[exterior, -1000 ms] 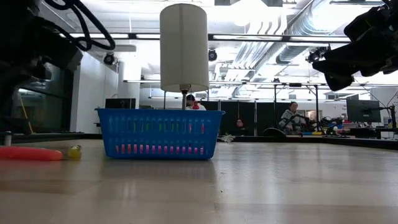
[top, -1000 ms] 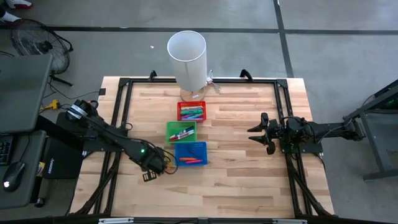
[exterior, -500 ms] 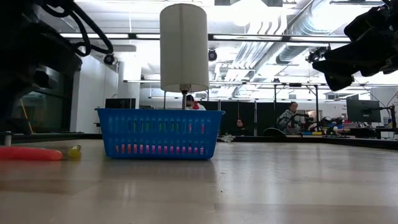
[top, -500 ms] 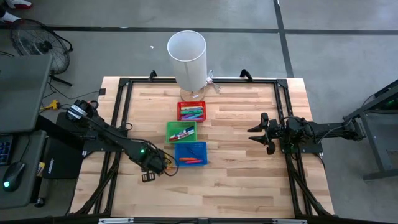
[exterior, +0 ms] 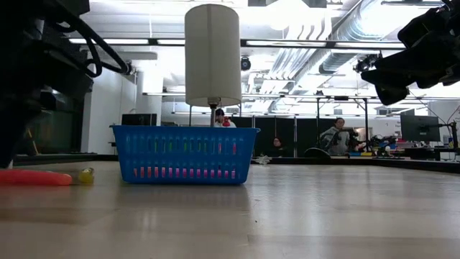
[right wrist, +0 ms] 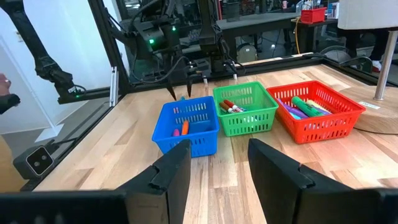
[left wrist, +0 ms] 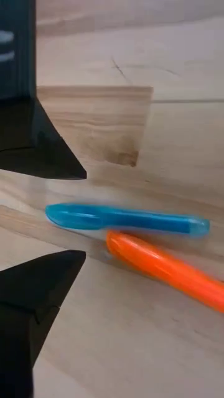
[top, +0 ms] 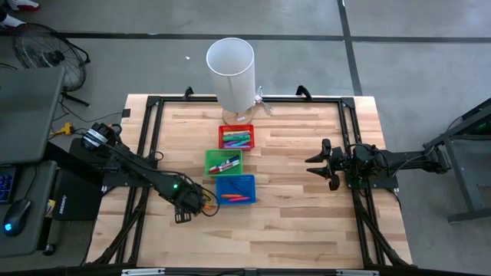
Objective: Pick & Place Markers
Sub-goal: Put the blue pen into the blue bin
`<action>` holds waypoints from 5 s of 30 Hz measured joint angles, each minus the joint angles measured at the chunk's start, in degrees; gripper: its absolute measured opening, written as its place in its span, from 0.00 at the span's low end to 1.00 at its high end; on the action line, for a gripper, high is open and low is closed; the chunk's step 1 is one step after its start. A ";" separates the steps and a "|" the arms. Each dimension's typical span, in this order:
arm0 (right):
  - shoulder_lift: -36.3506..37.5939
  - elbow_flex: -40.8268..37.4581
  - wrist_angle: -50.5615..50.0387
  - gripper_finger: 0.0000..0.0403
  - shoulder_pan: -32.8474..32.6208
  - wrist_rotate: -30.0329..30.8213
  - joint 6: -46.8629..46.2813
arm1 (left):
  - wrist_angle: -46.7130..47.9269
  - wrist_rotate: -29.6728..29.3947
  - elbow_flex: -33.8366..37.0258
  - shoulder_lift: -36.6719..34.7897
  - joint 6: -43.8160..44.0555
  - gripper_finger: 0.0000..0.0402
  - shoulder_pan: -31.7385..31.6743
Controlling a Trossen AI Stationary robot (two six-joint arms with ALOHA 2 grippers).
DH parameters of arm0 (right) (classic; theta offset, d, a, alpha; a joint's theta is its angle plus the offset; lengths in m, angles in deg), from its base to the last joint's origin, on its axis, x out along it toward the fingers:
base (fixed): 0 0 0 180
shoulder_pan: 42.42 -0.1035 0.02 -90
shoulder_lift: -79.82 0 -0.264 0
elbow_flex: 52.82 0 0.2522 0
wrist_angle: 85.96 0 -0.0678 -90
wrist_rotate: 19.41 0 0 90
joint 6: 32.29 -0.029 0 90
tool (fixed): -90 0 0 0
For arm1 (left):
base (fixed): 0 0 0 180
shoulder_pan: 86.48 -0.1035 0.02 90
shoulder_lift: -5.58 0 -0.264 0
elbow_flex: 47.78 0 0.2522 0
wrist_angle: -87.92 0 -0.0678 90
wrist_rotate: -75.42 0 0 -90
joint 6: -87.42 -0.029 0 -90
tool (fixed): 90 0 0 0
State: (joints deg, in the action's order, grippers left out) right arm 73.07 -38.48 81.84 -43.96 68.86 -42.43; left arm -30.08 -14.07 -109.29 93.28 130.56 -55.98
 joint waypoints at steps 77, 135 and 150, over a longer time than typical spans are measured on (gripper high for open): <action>0.00 0.00 -0.02 0.37 0.01 0.01 0.02 | -3.18 -5.40 -6.76 -10.69 -1.80 0.09 -1.35; 0.00 0.00 0.01 0.37 -0.01 0.01 0.04 | 3.35 -2.85 -31.21 19.39 -19.89 0.11 -17.75; 0.00 0.00 0.00 0.37 0.00 0.01 0.05 | 3.47 0.04 -31.21 19.39 -20.95 0.14 -17.75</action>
State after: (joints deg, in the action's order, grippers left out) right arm 73.07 -38.48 81.84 -43.95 68.88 -42.38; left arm -26.61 -14.02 -140.50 112.67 109.61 -73.72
